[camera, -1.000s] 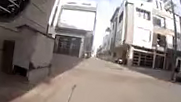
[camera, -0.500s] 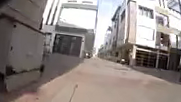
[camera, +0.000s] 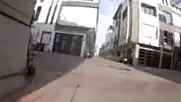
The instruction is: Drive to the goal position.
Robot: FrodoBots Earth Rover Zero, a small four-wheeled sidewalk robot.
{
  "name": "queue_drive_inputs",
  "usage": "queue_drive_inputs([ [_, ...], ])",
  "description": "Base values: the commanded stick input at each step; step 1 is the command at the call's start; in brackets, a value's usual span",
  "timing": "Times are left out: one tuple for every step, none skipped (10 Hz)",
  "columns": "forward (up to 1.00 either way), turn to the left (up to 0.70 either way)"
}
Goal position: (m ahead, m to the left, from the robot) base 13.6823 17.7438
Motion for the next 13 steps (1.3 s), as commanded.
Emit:
queue_drive_inputs([
  [1.0,0.0],
  [1.0,0.0],
  [1.0,0.0],
  [1.0,0.0],
  [1.0,0.0],
  [1.0,0.0],
  [1.0,0.0],
  [1.0,0.06],
  [1.0,0.32],
  [1.0,0.4],
  [1.0,0.4],
  [1.0,0.4],
  [1.0,0.4],
])
